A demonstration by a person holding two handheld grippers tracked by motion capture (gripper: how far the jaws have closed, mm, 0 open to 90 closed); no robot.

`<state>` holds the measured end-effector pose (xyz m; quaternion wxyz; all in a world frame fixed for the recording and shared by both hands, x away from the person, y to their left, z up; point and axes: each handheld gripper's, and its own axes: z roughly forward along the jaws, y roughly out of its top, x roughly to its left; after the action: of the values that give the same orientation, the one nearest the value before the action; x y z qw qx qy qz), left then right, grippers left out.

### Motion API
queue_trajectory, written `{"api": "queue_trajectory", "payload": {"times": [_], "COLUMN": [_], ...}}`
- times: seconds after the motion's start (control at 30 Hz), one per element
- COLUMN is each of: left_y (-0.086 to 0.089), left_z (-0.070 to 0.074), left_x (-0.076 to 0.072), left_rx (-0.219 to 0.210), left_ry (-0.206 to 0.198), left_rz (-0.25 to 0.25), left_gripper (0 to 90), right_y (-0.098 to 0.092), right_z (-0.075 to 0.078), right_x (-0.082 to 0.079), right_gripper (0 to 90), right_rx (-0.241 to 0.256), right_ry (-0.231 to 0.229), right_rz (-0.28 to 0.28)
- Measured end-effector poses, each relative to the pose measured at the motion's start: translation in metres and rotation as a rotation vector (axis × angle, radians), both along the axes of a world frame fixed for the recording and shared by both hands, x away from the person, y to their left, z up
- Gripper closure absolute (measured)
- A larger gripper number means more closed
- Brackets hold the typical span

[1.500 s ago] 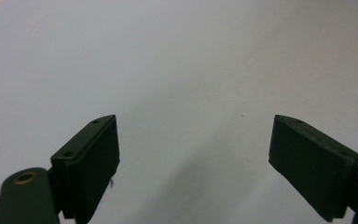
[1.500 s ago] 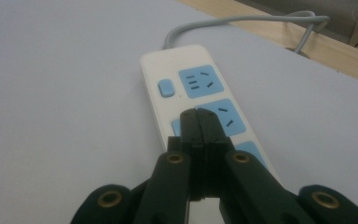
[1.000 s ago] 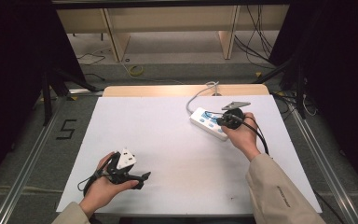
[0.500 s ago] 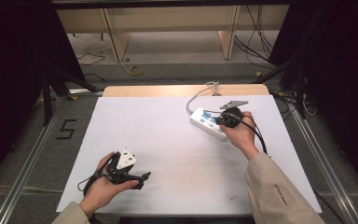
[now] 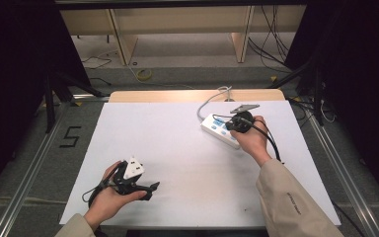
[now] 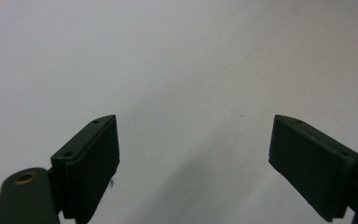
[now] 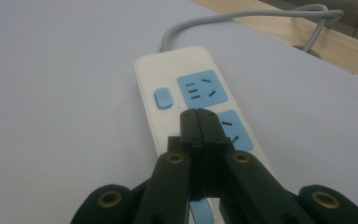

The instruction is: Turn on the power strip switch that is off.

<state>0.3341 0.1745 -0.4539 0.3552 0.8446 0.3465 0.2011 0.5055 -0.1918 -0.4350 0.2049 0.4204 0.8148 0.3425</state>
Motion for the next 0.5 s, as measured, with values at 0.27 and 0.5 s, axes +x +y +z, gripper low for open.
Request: {"api": "queue_trajectory", "payload": {"times": [0.27, 0.5], "left_y": [0.0001, 0.0], "left_z": [0.0001, 0.0001], "left_x": [-0.0001, -0.0003], "left_rx": [0.0, -0.001], "left_ry": [-0.001, -0.002], "left_rz": [0.0, 0.0], "left_gripper": [15.8, 15.8], "right_y": [0.0034, 0.0058], "right_z": [-0.0004, -0.0023], "right_x": [0.0024, 0.0032], "right_gripper": [90.0, 90.0], "right_rx": [0.0, -0.003], "right_ry": [0.002, 0.008], "right_rz": [-0.001, -0.003]}}
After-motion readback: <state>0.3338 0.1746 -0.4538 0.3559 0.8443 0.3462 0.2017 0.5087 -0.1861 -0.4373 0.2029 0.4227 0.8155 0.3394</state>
